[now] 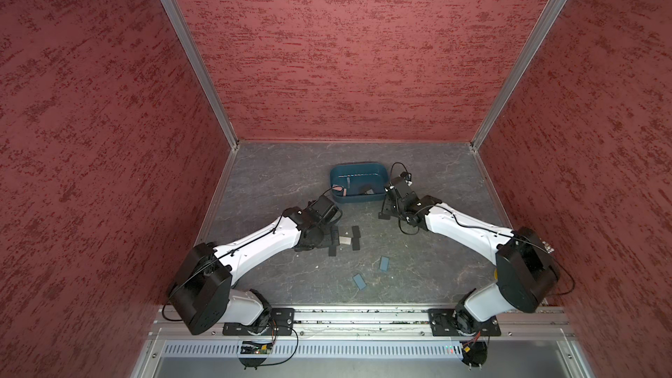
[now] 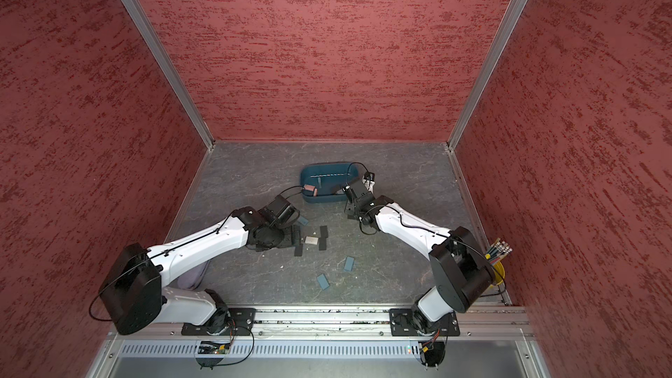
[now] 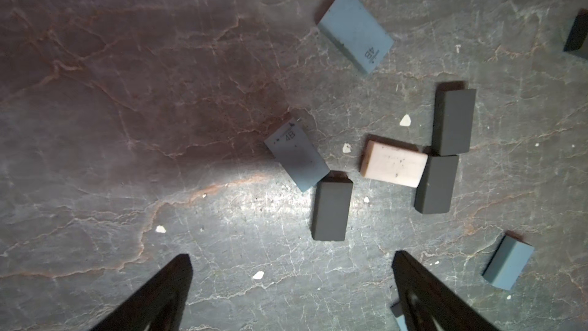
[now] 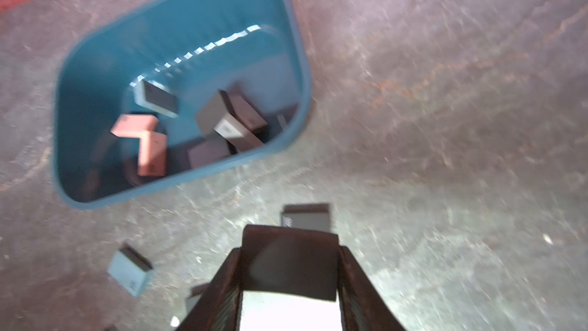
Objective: Put the eraser in the storage box
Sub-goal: Place the eraser in the storage box.
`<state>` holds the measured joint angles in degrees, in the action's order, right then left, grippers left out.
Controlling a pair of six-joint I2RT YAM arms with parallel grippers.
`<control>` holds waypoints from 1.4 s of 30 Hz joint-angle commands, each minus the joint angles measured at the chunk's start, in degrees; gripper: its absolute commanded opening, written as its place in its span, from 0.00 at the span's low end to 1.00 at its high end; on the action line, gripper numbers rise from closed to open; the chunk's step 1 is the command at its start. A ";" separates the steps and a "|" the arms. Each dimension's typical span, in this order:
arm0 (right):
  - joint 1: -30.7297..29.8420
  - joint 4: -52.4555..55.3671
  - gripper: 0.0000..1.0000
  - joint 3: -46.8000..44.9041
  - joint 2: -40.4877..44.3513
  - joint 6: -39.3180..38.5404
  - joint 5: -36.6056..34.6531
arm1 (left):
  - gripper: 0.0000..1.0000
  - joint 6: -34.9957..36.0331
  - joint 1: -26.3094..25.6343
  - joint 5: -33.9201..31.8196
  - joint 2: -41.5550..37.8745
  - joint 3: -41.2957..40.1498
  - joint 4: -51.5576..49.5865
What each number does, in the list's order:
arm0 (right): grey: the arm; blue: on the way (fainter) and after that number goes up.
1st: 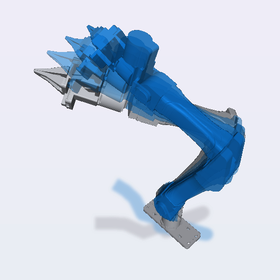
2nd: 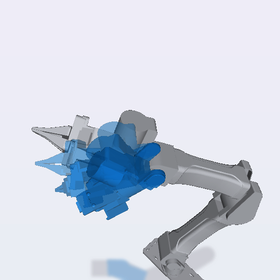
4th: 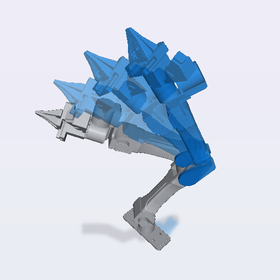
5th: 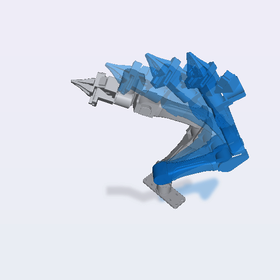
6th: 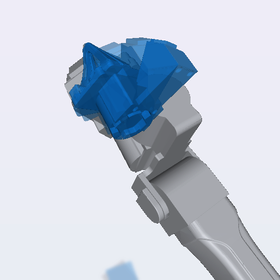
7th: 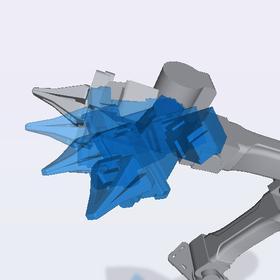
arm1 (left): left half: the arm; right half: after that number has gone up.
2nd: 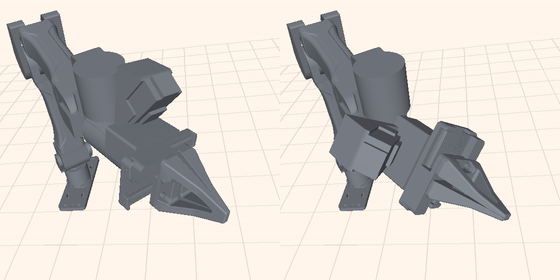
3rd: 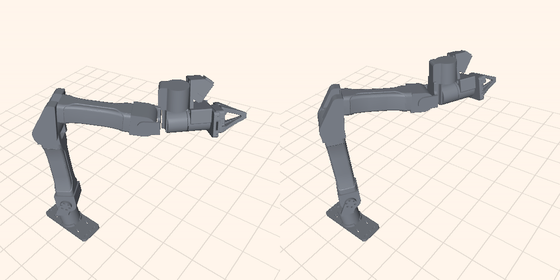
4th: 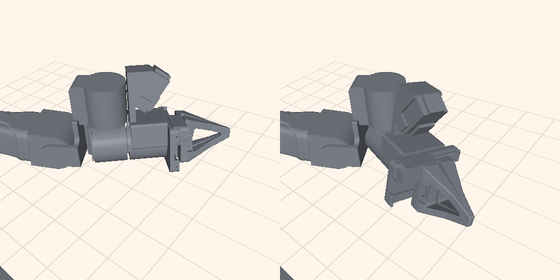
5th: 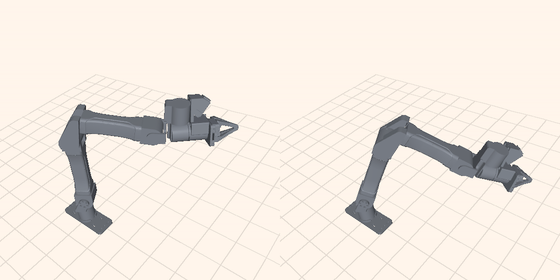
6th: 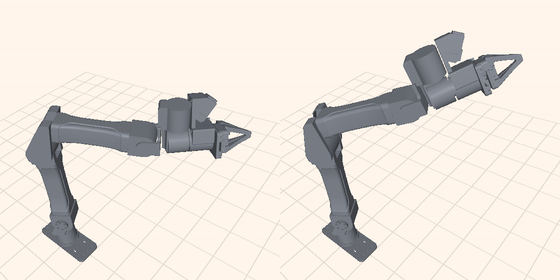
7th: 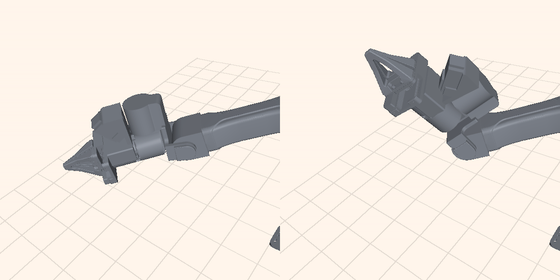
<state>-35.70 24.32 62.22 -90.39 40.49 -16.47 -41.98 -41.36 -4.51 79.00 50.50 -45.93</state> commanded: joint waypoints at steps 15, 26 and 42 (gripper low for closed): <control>-0.28 4.86 0.45 24.90 -19.91 -7.35 2.76 | 1.00 -5.99 -6.50 -0.54 2.65 -2.92 3.55; 0.80 5.65 0.45 30.22 -26.64 -8.96 3.70 | 1.00 -7.06 -8.36 -1.39 6.86 -0.59 3.43; 1.68 5.35 0.60 29.94 -27.02 -9.57 4.27 | 0.91 -7.49 -9.85 -1.51 12.06 2.32 4.18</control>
<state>-34.28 29.47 91.13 -117.93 31.42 -12.25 -49.17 -50.87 -5.02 90.61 51.53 -42.30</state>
